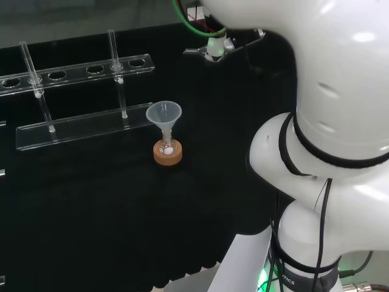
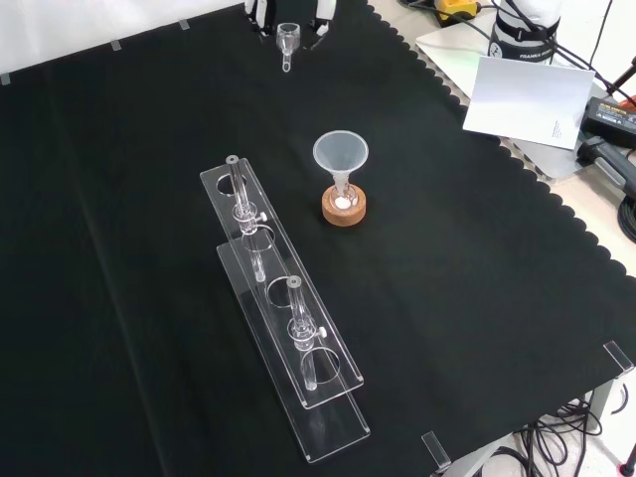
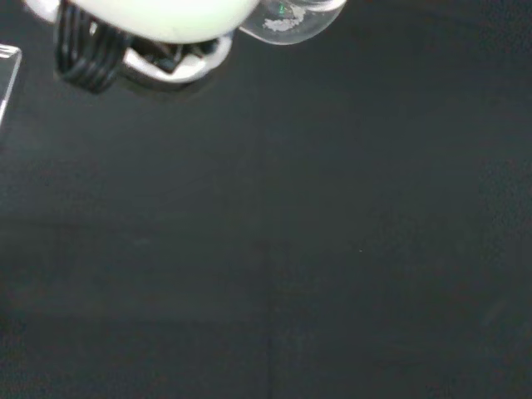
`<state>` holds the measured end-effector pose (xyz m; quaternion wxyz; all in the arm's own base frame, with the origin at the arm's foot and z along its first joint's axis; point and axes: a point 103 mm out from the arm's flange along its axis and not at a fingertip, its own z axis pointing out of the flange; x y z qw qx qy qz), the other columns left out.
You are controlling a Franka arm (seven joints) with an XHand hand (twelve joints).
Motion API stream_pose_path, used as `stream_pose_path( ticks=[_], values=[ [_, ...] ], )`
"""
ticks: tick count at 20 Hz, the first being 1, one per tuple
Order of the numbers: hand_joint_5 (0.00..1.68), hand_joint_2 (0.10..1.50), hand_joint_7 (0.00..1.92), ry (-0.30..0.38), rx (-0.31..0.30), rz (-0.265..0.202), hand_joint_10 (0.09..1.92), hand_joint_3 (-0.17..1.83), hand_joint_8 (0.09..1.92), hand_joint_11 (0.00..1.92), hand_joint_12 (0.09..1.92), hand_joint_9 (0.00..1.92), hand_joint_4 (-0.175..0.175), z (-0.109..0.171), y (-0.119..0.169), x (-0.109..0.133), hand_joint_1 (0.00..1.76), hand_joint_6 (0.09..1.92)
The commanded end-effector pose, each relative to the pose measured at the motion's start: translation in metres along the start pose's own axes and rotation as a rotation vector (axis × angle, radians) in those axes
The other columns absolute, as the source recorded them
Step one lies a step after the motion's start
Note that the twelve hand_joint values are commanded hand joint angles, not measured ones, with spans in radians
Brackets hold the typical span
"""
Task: Put the weighing funnel back on the table.
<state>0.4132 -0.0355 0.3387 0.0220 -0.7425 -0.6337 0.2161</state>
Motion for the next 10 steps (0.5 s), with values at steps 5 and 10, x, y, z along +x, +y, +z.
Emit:
stream_pose_path(
  ticks=[5,10],
  values=[
    [1.45,0.63,0.88,-0.031,0.012,0.047,0.09,0.60,0.56,1.09,0.85,1.30,0.175,0.010,0.032,-0.038,1.16,0.31],
    [1.45,0.63,0.88,-0.046,0.024,0.040,0.09,0.60,0.56,1.09,0.86,1.30,0.175,0.015,0.050,-0.044,1.16,0.31]
  ],
)
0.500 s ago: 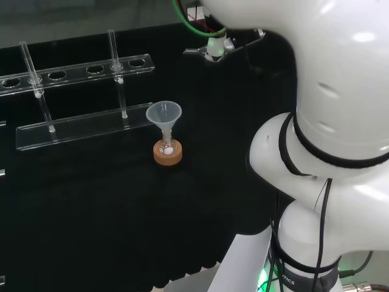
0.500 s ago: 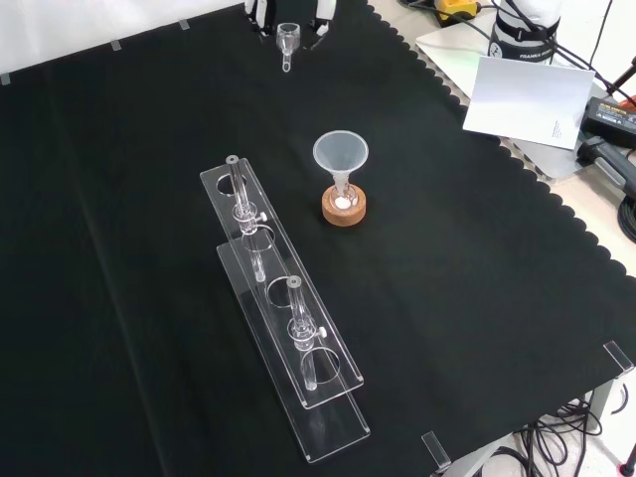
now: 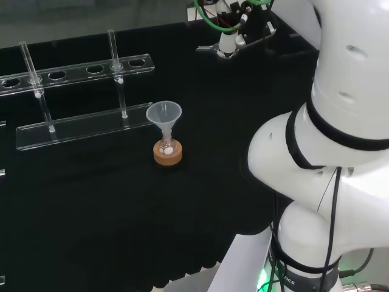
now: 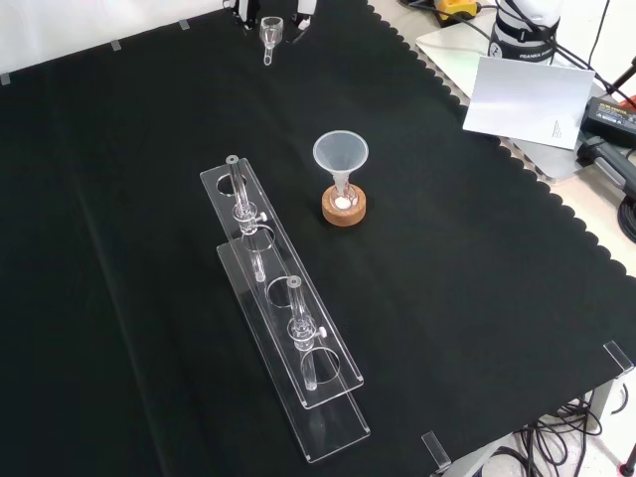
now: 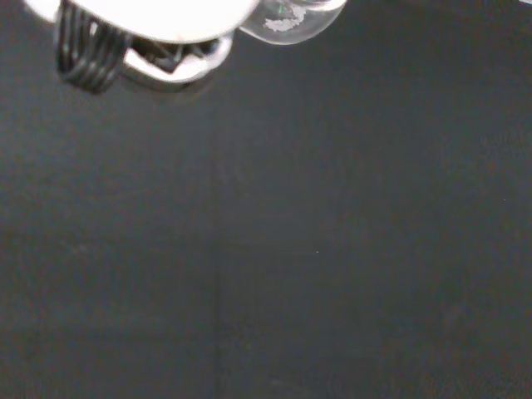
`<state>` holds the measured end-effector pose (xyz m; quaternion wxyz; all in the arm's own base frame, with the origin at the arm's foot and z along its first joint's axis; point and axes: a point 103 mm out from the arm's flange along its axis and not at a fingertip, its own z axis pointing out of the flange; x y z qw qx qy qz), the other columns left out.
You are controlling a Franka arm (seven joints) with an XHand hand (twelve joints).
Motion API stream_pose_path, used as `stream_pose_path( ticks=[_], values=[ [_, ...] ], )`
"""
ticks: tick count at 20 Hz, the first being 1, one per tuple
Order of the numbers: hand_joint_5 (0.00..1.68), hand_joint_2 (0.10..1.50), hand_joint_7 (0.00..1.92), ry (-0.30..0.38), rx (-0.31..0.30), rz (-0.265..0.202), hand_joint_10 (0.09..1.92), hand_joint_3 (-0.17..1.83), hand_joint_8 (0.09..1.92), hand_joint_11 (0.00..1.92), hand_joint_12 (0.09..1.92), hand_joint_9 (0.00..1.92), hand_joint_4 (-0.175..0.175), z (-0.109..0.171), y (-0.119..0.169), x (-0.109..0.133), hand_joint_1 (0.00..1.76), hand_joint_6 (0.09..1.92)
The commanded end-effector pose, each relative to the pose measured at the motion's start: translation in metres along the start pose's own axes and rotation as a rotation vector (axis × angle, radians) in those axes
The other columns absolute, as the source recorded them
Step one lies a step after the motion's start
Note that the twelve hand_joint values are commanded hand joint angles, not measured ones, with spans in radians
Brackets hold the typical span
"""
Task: Put the weighing funnel back on the table.
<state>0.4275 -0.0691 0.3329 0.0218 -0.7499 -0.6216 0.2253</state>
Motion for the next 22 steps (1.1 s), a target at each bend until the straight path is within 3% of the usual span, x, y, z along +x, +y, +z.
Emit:
stream_pose_path(
  ticks=[1,7,18,22],
  values=[
    [1.45,0.63,0.88,-0.035,0.010,0.009,0.09,0.60,0.56,1.09,0.86,1.30,0.175,0.007,0.033,-0.015,1.16,0.31],
    [1.45,0.63,0.88,-0.056,0.012,-0.013,0.09,0.60,0.56,1.09,0.86,1.30,0.175,0.011,0.057,-0.006,1.16,0.31],
    [1.45,0.63,0.88,-0.147,0.064,-0.076,0.09,0.60,0.56,1.09,0.86,1.30,0.175,0.036,0.106,0.042,1.16,0.31],
    [1.45,0.63,0.88,-0.152,0.065,-0.089,0.09,0.60,0.56,1.09,0.86,1.30,0.175,0.041,0.117,0.053,1.16,0.31]
  ],
)
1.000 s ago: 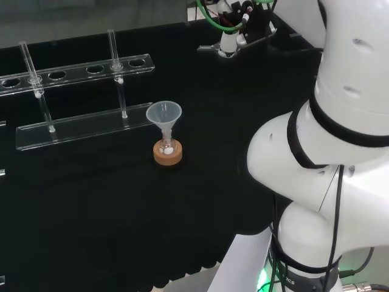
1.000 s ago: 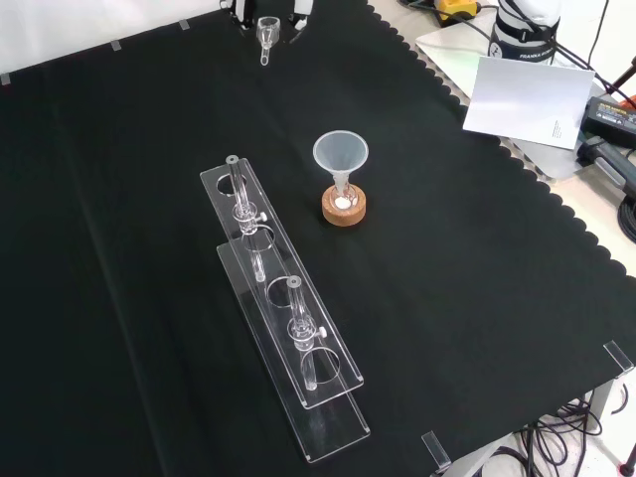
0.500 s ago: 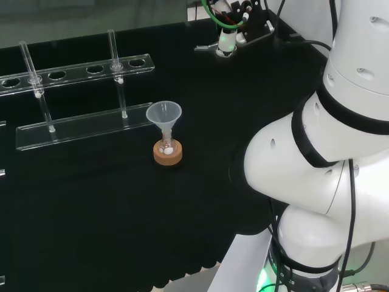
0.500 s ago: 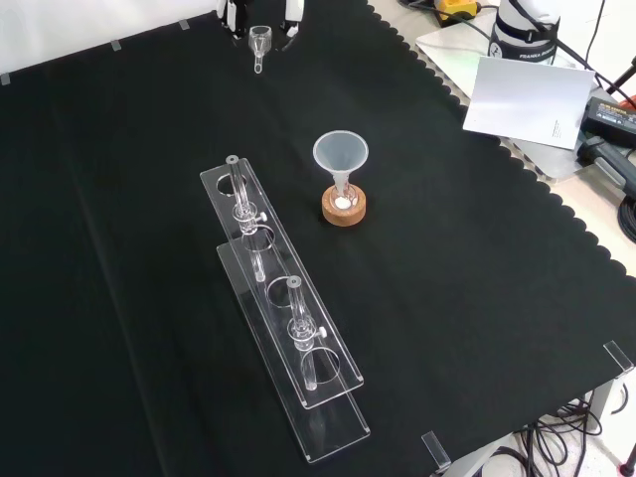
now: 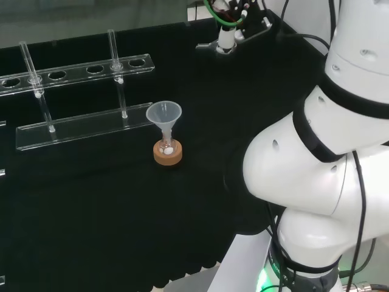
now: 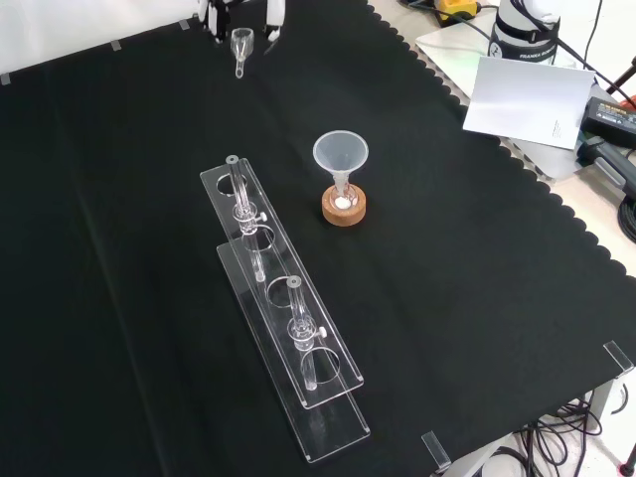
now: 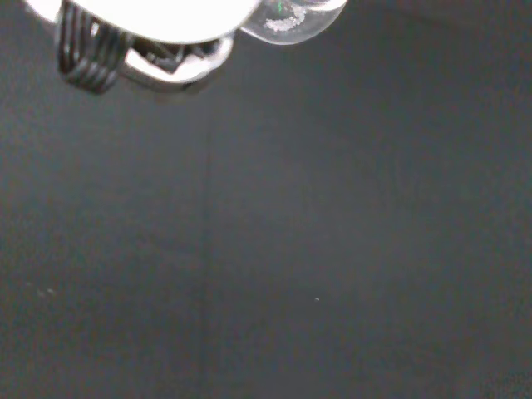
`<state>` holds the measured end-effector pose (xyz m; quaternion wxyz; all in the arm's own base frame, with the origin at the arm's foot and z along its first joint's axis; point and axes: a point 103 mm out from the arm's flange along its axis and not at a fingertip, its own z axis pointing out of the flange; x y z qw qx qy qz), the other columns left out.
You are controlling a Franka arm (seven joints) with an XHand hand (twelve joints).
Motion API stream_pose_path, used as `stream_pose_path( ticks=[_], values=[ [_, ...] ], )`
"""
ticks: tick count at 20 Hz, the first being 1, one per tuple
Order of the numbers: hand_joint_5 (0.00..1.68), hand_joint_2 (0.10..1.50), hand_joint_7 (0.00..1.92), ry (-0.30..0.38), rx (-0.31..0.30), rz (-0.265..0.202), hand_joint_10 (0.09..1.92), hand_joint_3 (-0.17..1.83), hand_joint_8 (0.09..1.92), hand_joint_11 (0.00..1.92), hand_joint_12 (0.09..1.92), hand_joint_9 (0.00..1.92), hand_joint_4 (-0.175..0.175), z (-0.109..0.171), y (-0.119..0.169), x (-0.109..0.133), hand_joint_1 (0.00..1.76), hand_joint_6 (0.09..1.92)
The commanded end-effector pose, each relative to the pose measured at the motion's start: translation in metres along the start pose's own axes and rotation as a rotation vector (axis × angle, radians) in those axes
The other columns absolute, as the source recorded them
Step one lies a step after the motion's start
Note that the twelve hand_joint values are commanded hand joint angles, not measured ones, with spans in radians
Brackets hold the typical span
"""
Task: Put the weighing funnel back on the table.
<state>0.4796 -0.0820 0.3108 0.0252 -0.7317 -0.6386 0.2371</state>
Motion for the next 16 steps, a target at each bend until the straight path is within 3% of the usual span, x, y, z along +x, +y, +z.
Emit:
stream_pose_path(
  ticks=[1,11,16],
  values=[
    [1.45,0.63,0.88,-0.131,0.054,-0.043,0.09,0.60,0.56,1.09,0.86,1.30,0.175,0.037,0.064,0.052,1.16,0.31],
    [1.45,0.63,0.88,-0.152,0.081,-0.049,0.09,0.60,0.56,1.09,0.86,1.30,0.175,0.062,0.077,0.067,1.16,0.31],
    [1.45,0.63,0.88,-0.147,0.064,-0.045,0.09,0.60,0.56,1.09,0.86,1.30,0.175,0.079,0.080,0.073,1.16,0.31]
  ],
)
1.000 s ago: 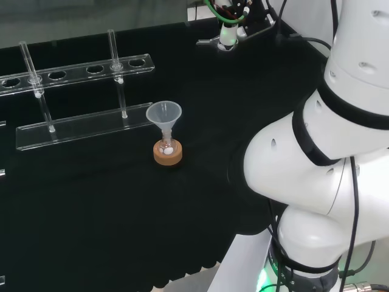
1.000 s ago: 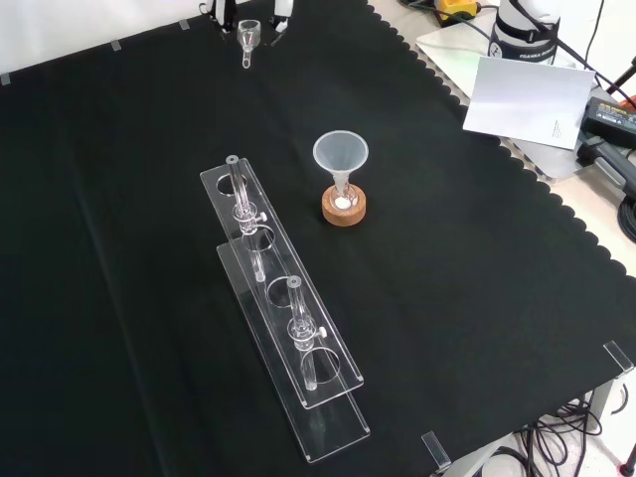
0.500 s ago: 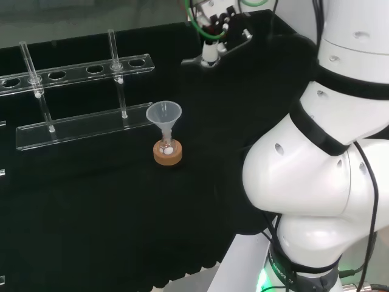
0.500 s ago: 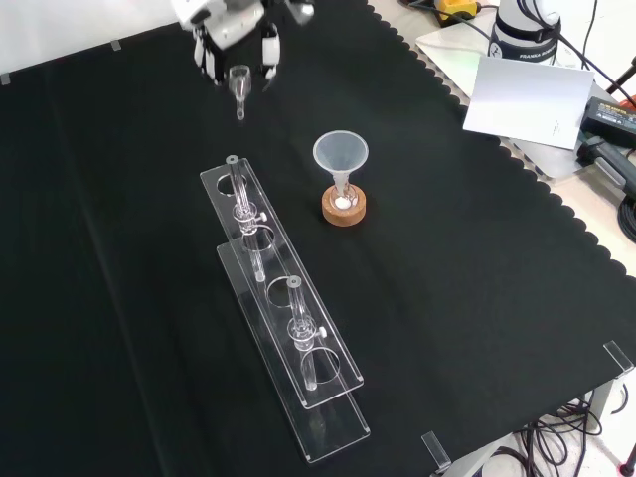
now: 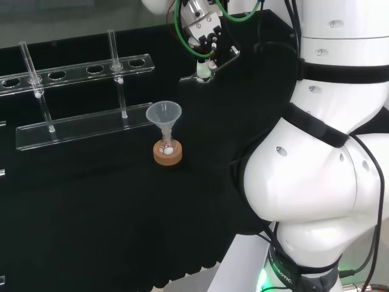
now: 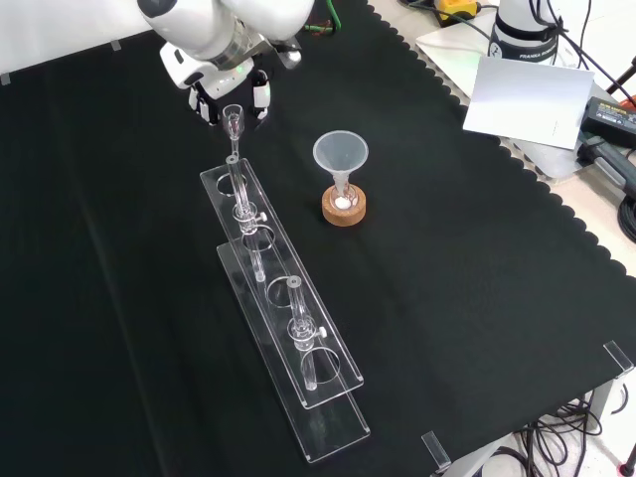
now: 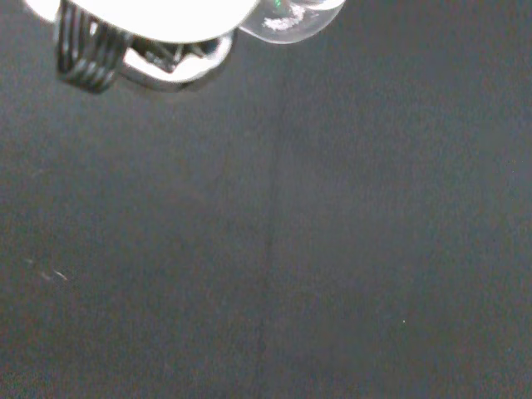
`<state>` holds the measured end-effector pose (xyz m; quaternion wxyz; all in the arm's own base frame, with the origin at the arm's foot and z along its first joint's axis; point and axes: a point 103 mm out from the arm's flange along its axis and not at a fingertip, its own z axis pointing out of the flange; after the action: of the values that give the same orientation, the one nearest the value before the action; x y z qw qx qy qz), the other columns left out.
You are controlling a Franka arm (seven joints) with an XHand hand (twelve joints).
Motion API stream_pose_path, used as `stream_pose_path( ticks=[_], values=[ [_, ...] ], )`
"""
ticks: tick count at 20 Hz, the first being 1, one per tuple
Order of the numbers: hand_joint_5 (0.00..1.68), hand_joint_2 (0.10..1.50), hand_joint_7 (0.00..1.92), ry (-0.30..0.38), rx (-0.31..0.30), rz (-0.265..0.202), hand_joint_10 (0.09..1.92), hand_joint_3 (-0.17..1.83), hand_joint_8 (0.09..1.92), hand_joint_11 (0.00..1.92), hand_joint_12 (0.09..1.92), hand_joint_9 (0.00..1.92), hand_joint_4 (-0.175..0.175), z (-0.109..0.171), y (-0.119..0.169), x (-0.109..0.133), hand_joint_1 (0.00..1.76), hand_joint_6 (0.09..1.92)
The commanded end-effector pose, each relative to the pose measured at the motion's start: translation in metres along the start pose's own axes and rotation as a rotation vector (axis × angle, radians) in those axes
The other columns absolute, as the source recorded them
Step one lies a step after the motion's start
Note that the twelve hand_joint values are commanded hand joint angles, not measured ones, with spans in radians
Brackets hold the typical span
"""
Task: Put the weighing funnel back on the table.
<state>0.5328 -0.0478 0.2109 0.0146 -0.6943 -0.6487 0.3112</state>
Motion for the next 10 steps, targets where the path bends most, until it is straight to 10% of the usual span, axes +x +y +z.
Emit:
stream_pose_path(
  ticks=[1,10],
  values=[
    [1.45,0.63,0.88,-0.004,-0.012,0.009,0.09,0.60,0.56,1.09,0.86,1.30,0.175,0.022,0.006,0.011,1.16,0.31],
    [1.45,0.63,0.88,0.021,-0.016,0.000,0.09,0.60,0.56,1.09,0.86,1.30,0.175,0.047,0.017,0.027,1.16,0.31]
  ],
)
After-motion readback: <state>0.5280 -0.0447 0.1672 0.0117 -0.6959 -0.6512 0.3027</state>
